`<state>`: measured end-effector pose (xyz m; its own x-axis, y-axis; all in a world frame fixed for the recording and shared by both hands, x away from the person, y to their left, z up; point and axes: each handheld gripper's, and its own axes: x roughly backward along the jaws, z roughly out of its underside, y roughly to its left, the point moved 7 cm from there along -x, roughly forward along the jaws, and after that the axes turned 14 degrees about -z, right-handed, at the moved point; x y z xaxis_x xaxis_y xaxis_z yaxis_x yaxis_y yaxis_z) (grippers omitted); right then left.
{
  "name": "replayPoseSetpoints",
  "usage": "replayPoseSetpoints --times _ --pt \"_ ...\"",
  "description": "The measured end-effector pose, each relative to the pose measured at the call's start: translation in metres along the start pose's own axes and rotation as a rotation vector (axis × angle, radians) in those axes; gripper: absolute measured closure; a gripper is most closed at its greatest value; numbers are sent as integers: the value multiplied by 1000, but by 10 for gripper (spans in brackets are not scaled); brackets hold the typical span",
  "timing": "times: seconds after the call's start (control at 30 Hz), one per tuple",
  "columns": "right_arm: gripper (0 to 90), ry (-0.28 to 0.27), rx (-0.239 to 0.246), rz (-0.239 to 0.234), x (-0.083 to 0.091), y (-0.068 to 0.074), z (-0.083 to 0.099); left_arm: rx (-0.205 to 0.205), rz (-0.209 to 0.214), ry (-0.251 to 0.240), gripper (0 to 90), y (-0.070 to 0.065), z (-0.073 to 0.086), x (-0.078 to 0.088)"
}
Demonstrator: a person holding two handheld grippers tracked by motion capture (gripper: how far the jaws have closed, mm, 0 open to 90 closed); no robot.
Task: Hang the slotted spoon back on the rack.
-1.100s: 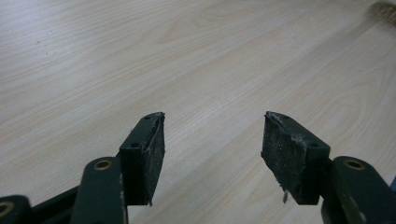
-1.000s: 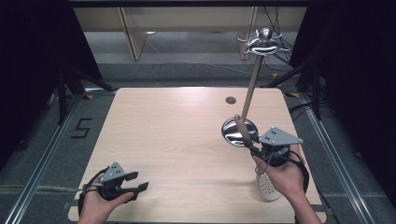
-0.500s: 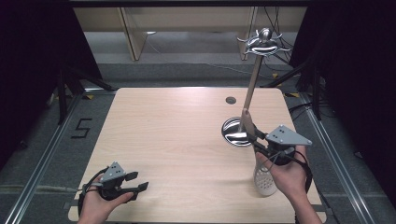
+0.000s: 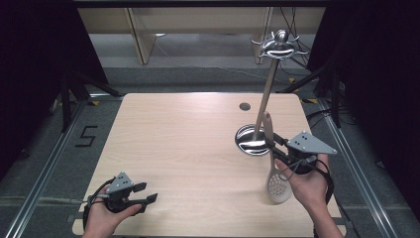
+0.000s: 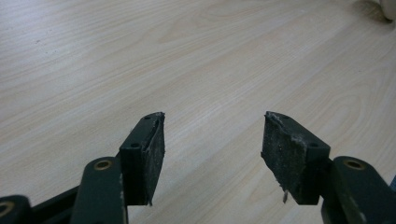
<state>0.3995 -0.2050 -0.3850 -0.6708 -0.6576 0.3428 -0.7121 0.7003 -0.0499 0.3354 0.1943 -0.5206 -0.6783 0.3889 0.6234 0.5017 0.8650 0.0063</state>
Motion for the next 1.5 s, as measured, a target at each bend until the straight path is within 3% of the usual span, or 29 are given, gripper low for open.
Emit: replayPoseSetpoints --times 0.23,0.3,0.43,0.47,0.5,0.73,1.03,1.13,1.17,1.23,1.3,1.37,1.5 --pt "717 -7 -19 12 4 -1 -4 6 -8 1 386 0 0 -1" --pt "717 -27 -1 30 5 -4 -7 13 -8 5 386 0 0 -1" --pt "718 -47 -13 44 8 -5 -11 13 -9 5 387 0 1 -1" --pt "718 -58 12 51 8 -8 -14 10 -9 5 386 0 0 -1" --pt "718 -55 -17 45 9 -6 -14 8 -9 3 386 0 0 -1" --pt "718 -102 11 60 10 -4 -27 10 -5 2 386 0 0 -1" --pt "718 -117 21 71 8 -7 -36 30 1 -8 386 -1 -1 0" --pt "718 -113 3 72 8 -7 -37 37 3 -10 386 -2 -1 -1" --pt "718 -123 33 82 9 -9 -39 21 0 -5 386 -1 0 0" --pt "718 -118 0 75 9 -7 -39 28 -1 -16 386 -2 -1 0" --pt "718 -129 23 86 9 -10 -42 24 2 -14 386 -1 -1 0" --pt "718 -124 -3 84 10 -9 -43 24 2 -14 387 -1 -1 0" --pt "718 -135 15 100 11 -14 -46 18 1 -11 386 -1 -1 0"
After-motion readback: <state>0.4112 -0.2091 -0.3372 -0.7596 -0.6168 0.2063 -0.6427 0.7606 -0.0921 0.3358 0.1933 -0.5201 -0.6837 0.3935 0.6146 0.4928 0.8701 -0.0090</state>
